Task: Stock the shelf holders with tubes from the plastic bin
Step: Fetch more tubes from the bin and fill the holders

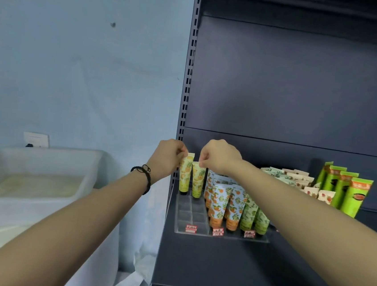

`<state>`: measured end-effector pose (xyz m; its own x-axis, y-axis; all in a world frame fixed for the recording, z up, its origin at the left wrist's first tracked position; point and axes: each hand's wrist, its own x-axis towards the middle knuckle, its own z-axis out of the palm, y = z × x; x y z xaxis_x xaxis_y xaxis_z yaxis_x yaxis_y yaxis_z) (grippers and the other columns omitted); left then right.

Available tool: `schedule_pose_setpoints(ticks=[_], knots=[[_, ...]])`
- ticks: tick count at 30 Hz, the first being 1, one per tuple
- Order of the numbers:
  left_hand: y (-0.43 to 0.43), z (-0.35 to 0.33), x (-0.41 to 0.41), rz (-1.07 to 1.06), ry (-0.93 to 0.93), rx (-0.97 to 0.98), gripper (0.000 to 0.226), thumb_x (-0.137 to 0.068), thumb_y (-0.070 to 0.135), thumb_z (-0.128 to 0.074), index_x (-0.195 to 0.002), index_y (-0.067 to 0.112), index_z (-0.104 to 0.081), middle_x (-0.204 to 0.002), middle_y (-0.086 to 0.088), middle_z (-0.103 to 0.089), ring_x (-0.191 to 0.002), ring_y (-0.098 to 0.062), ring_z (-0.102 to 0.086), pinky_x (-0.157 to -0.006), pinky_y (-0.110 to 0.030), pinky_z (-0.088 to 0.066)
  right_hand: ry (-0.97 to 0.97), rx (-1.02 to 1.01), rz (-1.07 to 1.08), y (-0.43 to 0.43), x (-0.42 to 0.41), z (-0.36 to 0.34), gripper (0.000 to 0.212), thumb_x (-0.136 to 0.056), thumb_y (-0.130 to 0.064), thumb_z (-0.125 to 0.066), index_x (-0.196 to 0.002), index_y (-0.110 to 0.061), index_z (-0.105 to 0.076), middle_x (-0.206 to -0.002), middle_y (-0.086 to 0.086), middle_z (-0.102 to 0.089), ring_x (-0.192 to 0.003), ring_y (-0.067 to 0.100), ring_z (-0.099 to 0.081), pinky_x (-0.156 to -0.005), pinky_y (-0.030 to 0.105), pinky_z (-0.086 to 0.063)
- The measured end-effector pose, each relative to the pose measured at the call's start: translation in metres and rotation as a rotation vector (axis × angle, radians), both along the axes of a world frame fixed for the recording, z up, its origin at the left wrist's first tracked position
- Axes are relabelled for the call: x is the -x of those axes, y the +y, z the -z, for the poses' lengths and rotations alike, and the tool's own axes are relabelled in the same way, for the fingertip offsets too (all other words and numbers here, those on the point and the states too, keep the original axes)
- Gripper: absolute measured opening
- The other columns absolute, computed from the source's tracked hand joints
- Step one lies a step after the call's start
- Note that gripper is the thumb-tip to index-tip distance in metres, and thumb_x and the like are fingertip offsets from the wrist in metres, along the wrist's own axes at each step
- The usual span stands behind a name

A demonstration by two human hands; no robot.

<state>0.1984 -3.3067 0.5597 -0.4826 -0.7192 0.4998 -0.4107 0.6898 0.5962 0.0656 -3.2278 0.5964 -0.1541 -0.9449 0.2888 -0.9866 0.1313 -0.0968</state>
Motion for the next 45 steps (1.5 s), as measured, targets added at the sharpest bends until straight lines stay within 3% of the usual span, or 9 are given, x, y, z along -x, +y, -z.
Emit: schedule_pose_setpoints(ticks=[10,15,19,25,29,31,36,41,45], knots=[[-0.007,0.017,0.007,0.004,0.002,-0.070,0.014,-0.093,0.006,-0.053,-0.087,0.002,-0.065,-0.085,-0.013,-0.065,-0.082,-0.032,-0.067,-0.078,-0.045,-0.057,-0.053,-0.006,0.046,-0.006,0.008,0.004,0.013,-0.086,-0.016,-0.062,-0.089,-0.020,-0.074,-0.094,-0.003,-0.072,-0.090,0.020,-0.065,-0.073,0.033,-0.051],[-0.004,0.013,0.006,-0.010,-0.044,-0.067,0.017,-0.093,0.017,-0.058,-0.102,0.005,-0.066,-0.095,-0.008,-0.067,-0.078,-0.018,-0.059,-0.072,-0.025,-0.047,-0.077,-0.009,0.045,-0.008,0.009,0.004,0.012,-0.085,-0.019,-0.064,-0.090,-0.019,-0.075,-0.096,-0.001,-0.072,-0.089,0.021,-0.065,-0.075,0.034,-0.053],[0.000,0.012,0.005,-0.035,-0.047,-0.037,0.026,-0.092,0.020,-0.058,-0.115,0.007,-0.061,-0.105,-0.004,-0.063,-0.086,-0.013,-0.055,-0.072,-0.018,-0.037,-0.099,-0.012,0.020,-0.005,0.009,0.000,0.012,-0.085,-0.024,-0.066,-0.093,-0.020,-0.073,-0.100,-0.001,-0.070,-0.093,0.022,-0.065,-0.079,0.037,-0.055],[0.016,0.007,-0.009,-0.055,-0.007,0.044,0.035,-0.091,0.024,-0.060,-0.124,0.013,-0.053,-0.120,-0.009,-0.058,-0.106,-0.021,-0.054,-0.085,-0.023,-0.040,-0.158,0.053,-0.072,0.019,0.016,-0.006,0.016,-0.086,-0.031,-0.067,-0.096,-0.019,-0.071,-0.100,-0.003,-0.068,-0.095,0.019,-0.064,-0.084,0.040,-0.055],[0.047,-0.002,-0.025,-0.111,-0.058,0.207,0.025,-0.090,0.032,-0.059,-0.110,0.017,-0.056,-0.106,-0.004,-0.060,-0.098,-0.018,-0.056,-0.081,-0.029,-0.045,-0.166,0.141,-0.170,0.055,0.021,-0.009,0.023,-0.086,-0.038,-0.066,-0.096,-0.018,-0.071,-0.093,-0.006,-0.066,-0.091,0.014,-0.063,-0.082,0.040,-0.055],[0.071,-0.005,-0.033,-0.135,-0.131,0.243,0.021,-0.089,0.041,-0.058,-0.096,0.020,-0.056,-0.092,0.001,-0.062,-0.089,-0.016,-0.057,-0.076,-0.034,-0.049,-0.164,0.161,-0.217,0.080,0.023,-0.008,0.027,-0.085,-0.043,-0.066,-0.096,-0.019,-0.070,-0.093,-0.005,-0.068,-0.088,0.012,-0.063,-0.081,0.039,-0.055],[0.163,0.000,-0.050,-0.268,-0.436,0.246,0.036,-0.087,0.059,-0.047,-0.079,0.024,-0.053,-0.072,0.012,-0.054,-0.077,-0.017,-0.054,-0.068,-0.029,-0.044,-0.112,0.095,-0.332,0.152,0.023,0.008,0.031,-0.083,-0.052,-0.064,-0.092,-0.024,-0.071,-0.091,-0.006,-0.069,-0.086,0.015,-0.063,-0.080,0.041,-0.054],[0.280,0.042,-0.063,-0.286,-0.759,0.205,0.049,-0.086,0.068,-0.038,-0.073,0.022,-0.051,-0.075,0.000,-0.060,-0.075,-0.023,-0.056,-0.063,-0.031,-0.043,-0.022,-0.117,-0.527,0.243,0.014,0.047,0.035,-0.080,-0.062,-0.059,-0.083,-0.028,-0.069,-0.078,-0.013,-0.066,-0.076,0.009,-0.061,-0.076,0.036,-0.054],[0.360,0.104,-0.065,-0.242,-0.921,-0.013,0.056,-0.085,0.071,-0.034,-0.082,0.022,-0.060,-0.083,0.004,-0.063,-0.077,-0.019,-0.053,-0.064,-0.030,-0.040,0.115,-0.386,-0.616,0.309,0.008,0.105,0.046,-0.083,-0.068,-0.049,-0.087,-0.027,-0.068,-0.085,-0.008,-0.068,-0.083,0.012,-0.061,-0.072,0.033,-0.049]])
